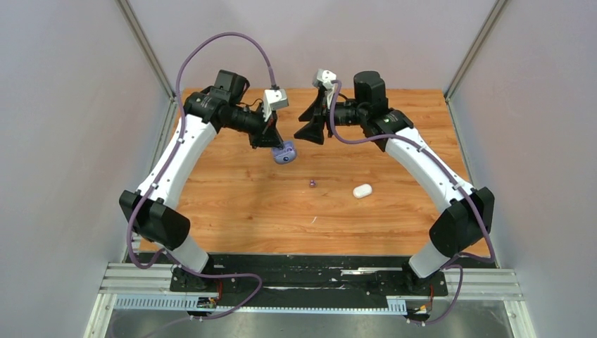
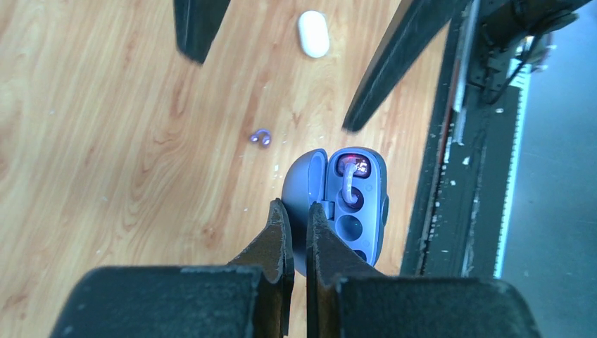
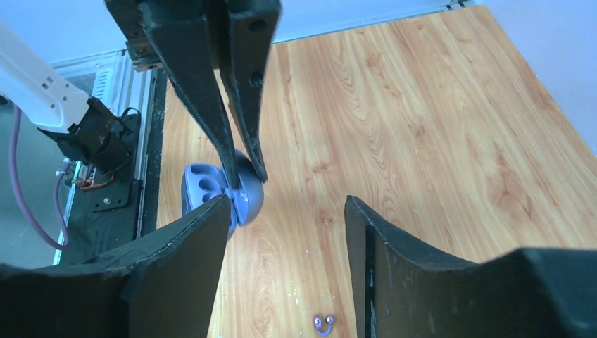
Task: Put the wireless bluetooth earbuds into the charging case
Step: Adjust the charging case, then pick up the earbud from the center of the board.
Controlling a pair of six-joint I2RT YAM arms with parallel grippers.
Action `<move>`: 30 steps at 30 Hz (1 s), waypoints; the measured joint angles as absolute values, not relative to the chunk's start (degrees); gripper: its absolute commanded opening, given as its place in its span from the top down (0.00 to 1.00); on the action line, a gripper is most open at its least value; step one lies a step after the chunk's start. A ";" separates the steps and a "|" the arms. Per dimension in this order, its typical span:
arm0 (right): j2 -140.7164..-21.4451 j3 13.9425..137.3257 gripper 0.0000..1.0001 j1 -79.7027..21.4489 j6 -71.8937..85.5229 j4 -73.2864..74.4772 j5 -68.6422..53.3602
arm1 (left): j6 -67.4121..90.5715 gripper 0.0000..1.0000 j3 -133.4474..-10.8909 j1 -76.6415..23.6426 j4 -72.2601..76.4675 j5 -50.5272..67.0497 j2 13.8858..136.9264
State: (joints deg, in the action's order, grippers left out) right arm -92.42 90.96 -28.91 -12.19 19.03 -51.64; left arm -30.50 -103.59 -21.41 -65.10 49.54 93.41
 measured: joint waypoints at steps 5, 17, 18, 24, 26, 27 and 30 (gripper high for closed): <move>-88.62 83.13 0.39 -27.05 -8.51 15.07 -49.56 | -30.41 1.00 -97.38 -21.45 -58.26 43.20 88.31; -83.48 58.50 0.57 -25.80 -12.75 11.00 -40.64 | -39.83 1.00 -80.09 -28.75 -39.75 19.59 72.42; -83.61 58.11 0.59 -25.80 -13.63 11.05 -40.07 | -40.58 1.00 -79.53 -29.23 -39.11 17.43 72.20; -86.50 58.06 0.68 -26.15 -16.99 10.48 -38.76 | -41.32 1.00 -79.24 -29.61 -36.93 9.72 72.49; -88.51 58.06 0.71 -26.81 -18.81 11.11 -38.44 | -40.47 1.00 -79.24 -29.61 -36.84 8.23 72.55; -89.41 58.06 0.71 -27.18 -19.88 11.84 -38.37 | -39.99 1.00 -79.24 -29.61 -36.84 7.79 72.62; -92.44 58.17 0.74 -28.08 -23.46 14.61 -37.82 | -38.24 1.00 -79.24 -29.61 -36.95 6.72 72.88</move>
State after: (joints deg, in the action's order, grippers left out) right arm -92.44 58.17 -28.08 -23.46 14.61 -37.82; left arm -38.24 -79.24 -29.61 -36.95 6.72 72.88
